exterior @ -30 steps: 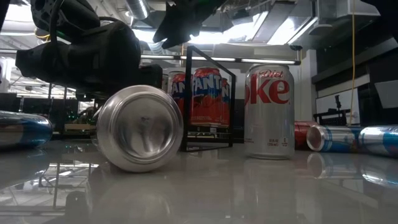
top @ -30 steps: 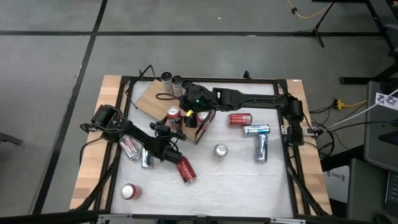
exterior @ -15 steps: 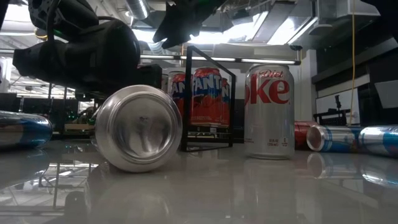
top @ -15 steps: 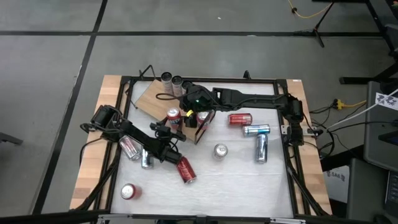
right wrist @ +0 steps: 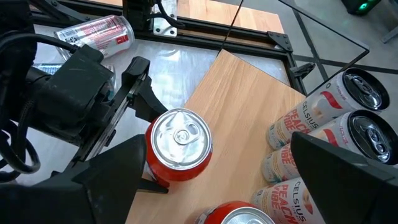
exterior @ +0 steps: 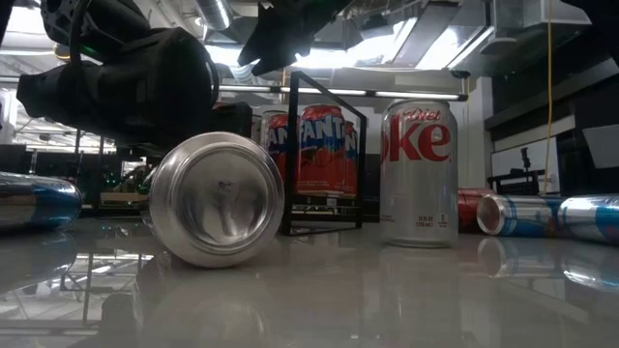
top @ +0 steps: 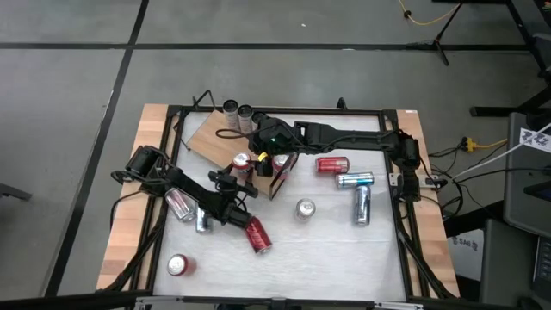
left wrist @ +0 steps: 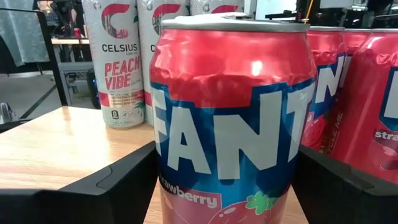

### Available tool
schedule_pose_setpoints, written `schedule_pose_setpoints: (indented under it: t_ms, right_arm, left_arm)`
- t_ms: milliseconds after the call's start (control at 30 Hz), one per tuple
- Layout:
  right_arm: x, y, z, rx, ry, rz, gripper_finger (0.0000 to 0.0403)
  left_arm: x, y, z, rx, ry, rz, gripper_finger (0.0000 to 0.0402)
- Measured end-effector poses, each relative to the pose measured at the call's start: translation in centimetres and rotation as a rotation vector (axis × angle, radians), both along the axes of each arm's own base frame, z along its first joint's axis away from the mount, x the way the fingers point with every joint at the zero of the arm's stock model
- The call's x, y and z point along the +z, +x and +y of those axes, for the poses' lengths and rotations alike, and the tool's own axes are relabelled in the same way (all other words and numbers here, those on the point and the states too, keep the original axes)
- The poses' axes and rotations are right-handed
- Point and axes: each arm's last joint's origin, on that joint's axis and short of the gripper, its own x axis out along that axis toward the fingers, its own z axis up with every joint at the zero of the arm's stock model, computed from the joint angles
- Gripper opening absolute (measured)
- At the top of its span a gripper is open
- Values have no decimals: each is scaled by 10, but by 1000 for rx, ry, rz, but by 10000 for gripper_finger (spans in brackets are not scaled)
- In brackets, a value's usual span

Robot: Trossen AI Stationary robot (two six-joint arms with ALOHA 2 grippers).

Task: Pick and place cans onto a shelf
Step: Put the top red soda can on the shelf and align with the other red soda can

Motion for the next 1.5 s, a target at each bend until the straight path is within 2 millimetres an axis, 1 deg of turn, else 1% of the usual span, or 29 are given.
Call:
schedule_pose_setpoints:
  t_ms: [700,967,1067,1267,1333,1500]
  right_arm:
    - [0,0,0,0,0,-1,390]
    - [0,0,0,0,0,-1,390]
    - [0,0,0,1,0,-1,390]
    - [0,0,0,0,0,-1,390]
    - [0,0,0,0,0,-1,390]
    - [0,0,0,0,0,-1,390]
  left_arm:
    - [0,0,0,2,5,-2,319]
    - [0,0,0,-1,15,30,319]
    - [-1,0,0,-3,-1,44,335]
    - [-2,2,0,-7,-39,32,391]
    - [-2,2,0,-7,-43,30,397]
    - [0,2,-1,-8,-45,24,393]
